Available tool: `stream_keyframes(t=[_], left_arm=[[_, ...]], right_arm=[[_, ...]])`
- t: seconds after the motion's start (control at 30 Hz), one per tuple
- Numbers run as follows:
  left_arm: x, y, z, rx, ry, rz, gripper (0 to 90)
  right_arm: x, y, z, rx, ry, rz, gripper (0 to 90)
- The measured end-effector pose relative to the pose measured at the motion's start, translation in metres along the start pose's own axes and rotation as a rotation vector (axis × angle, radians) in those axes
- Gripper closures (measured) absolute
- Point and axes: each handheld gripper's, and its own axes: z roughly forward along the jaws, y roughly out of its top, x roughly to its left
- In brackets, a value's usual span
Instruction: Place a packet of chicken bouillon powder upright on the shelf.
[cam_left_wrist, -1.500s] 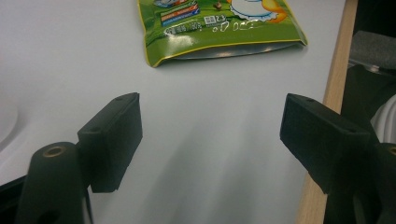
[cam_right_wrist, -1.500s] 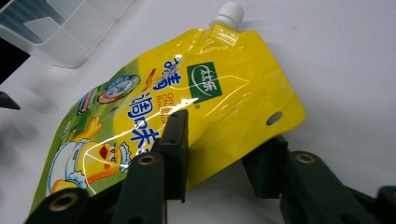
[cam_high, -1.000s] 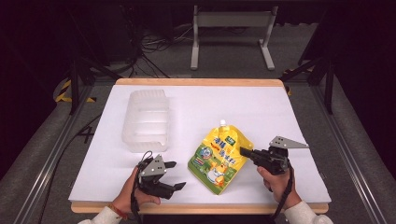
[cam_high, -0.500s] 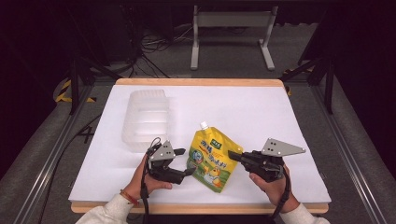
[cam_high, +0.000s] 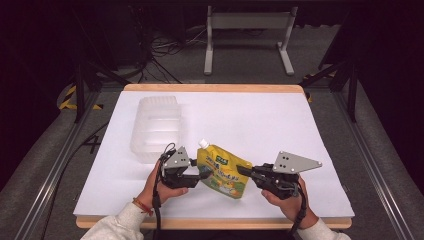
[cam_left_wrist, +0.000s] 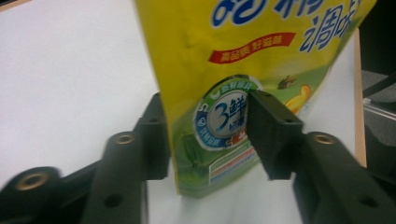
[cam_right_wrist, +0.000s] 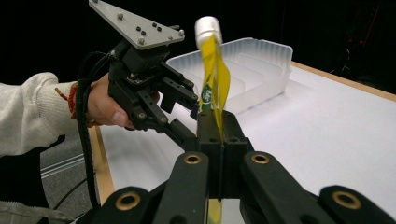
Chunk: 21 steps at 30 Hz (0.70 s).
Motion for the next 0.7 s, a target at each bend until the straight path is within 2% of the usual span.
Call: stream_keyframes(t=[0.1, 0.17, 0.27, 0.37, 0.47, 0.53, 0.7], left_arm=[[0.000, 0.001, -0.003, -0.006, 0.027, 0.017, 64.4], [0.000, 0.001, -0.005, -0.017, 0.031, 0.014, 68.4], [0.000, 0.004, -0.011, -0.031, 0.059, 0.035, 72.3], [0.001, 0.006, -0.017, -0.053, 0.086, 0.038, 77.4], [0.002, 0.008, -0.021, -0.053, 0.107, 0.043, 79.9], [0.002, 0.012, -0.025, -0.057, 0.146, 0.052, 81.1], [0.009, 0.023, -0.043, -0.105, 0.197, 0.047, 82.2]], right_arm=[[0.000, 0.002, 0.002, -0.002, -0.001, -0.003, 90.0], [0.001, 0.003, 0.002, -0.004, -0.007, -0.008, 90.0], [0.001, 0.008, 0.003, -0.014, -0.016, -0.018, 90.0], [0.000, 0.012, 0.005, -0.022, -0.012, -0.021, 90.0], [0.002, 0.018, 0.009, -0.020, -0.017, -0.041, 90.0], [0.003, 0.023, 0.013, -0.025, -0.021, -0.048, 90.0], [0.002, 0.042, 0.021, -0.052, -0.028, -0.067, 90.0]])
